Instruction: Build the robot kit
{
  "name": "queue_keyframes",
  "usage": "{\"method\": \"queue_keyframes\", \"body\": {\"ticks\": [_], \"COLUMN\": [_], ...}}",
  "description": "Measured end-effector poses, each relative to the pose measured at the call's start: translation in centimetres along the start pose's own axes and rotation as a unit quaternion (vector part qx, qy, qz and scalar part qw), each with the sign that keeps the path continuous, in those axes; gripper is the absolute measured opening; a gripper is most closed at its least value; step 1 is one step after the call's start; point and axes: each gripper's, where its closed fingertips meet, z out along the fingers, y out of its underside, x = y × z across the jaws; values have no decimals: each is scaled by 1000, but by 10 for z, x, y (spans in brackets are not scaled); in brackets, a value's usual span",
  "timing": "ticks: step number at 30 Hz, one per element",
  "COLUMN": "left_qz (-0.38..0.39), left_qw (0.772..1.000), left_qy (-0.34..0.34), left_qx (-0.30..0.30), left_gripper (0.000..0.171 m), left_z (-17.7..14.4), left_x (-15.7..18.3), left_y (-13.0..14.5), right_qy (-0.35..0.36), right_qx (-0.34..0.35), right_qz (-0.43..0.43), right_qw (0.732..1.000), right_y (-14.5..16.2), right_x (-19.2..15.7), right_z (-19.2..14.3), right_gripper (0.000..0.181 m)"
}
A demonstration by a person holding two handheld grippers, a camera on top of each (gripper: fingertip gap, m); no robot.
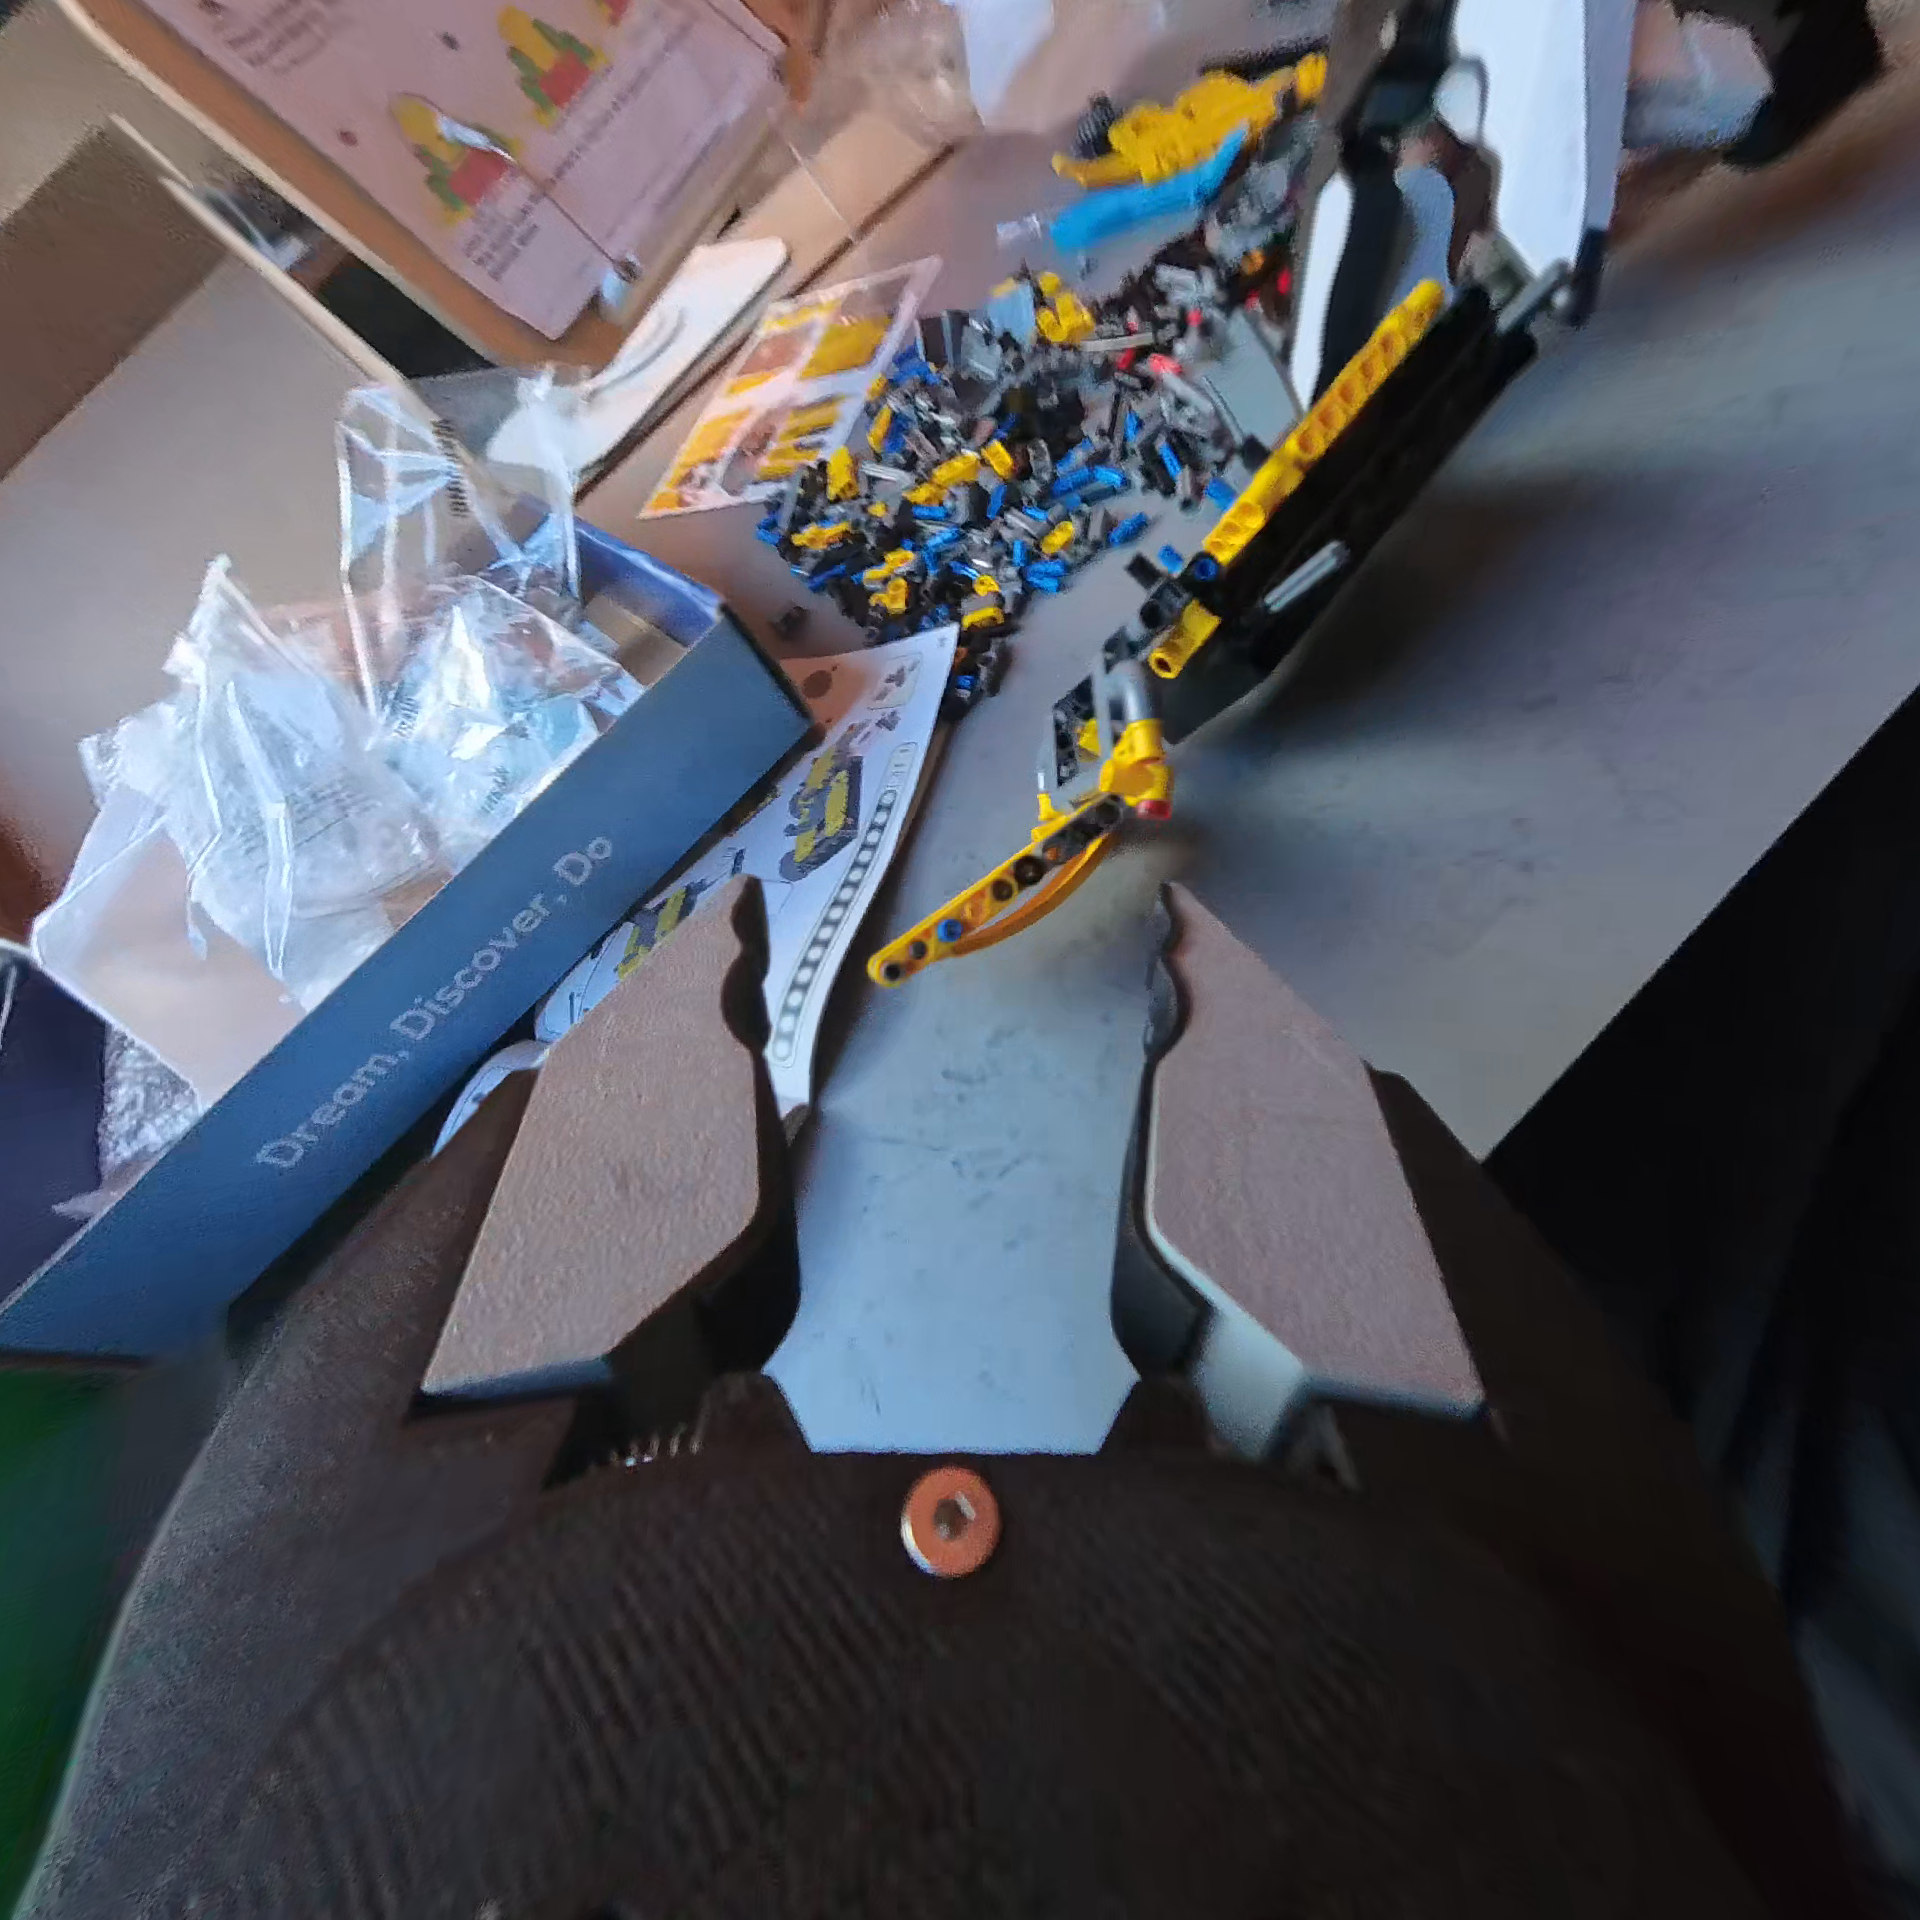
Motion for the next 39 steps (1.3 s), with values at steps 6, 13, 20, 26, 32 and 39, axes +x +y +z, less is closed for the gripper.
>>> {"method": "queue_keyframes", "body": {"ticks": [6, 13, 20, 26, 32, 39], "left_qz": [-94, -119, -172, -194, -223, -240], "left_qw": [992, 982, 961, 955, 939, 931], "left_qy": [20, 69, 154, 201, 215, 223], "left_qx": [86, 131, 150, 103, 152, 163], "left_gripper": [67, 57, 52, 50, 41, 38], "left_z": [-11, -10, -16, -7, -18, -20], "left_x": [-10, -12, -10, 2, -5, -8], "left_y": [17, 25, 22, 34, 27, 27], "right_qy": [-4, -28, -42, -48, -64, -76], "right_qx": [9, 47, 43, 28, 28, 29], "right_qz": [4, 30, 59, 62, 74, 83], "right_qw": [1000, 998, 996, 997, 995, 993], "right_y": [4, 2, 1, -1, -4, -5], "right_x": [-3, -4, -5, -4, -3, -3], "right_z": [-1, -2, -3, -1, -2, -3], "right_gripper": [92, 92, 92, 91, 91, 91]}}
